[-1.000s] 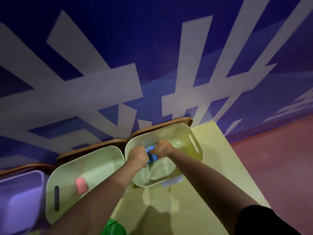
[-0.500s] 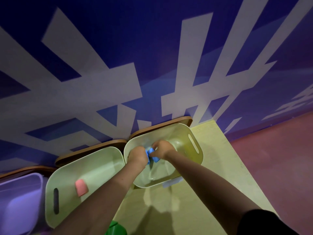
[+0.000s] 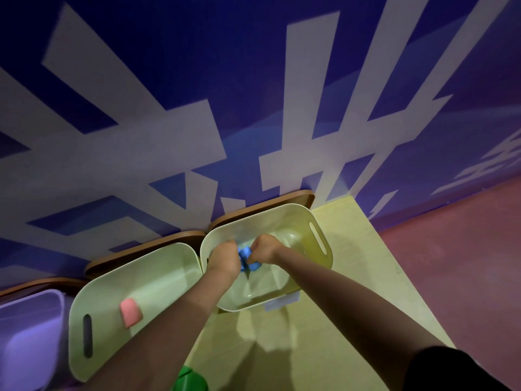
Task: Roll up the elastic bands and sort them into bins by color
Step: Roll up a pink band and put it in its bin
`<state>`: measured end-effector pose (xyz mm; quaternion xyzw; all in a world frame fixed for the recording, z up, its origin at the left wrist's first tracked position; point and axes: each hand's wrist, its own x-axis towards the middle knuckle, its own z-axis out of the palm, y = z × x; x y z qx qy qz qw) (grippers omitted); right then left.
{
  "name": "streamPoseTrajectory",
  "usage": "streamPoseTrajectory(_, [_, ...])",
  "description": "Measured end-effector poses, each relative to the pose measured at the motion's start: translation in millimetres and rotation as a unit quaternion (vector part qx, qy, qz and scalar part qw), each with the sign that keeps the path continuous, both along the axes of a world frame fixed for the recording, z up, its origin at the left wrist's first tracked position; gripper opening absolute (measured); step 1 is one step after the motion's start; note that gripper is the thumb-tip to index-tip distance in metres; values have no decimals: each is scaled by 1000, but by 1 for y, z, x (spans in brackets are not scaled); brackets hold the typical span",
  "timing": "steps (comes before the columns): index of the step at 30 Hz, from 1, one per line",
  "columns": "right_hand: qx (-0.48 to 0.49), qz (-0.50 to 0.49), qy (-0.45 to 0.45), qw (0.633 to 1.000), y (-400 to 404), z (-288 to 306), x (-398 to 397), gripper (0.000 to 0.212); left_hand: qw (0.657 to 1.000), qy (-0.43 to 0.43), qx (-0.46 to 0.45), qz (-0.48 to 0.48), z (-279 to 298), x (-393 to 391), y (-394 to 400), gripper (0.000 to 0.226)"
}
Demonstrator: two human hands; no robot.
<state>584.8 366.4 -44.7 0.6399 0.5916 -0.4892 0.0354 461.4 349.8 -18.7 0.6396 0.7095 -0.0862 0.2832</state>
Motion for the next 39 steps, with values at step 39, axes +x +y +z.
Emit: streamPoseTrajectory(39, [49, -89, -5, 995, -11, -2, -6, 33, 997, 61, 6, -50, 2, 6, 1, 29])
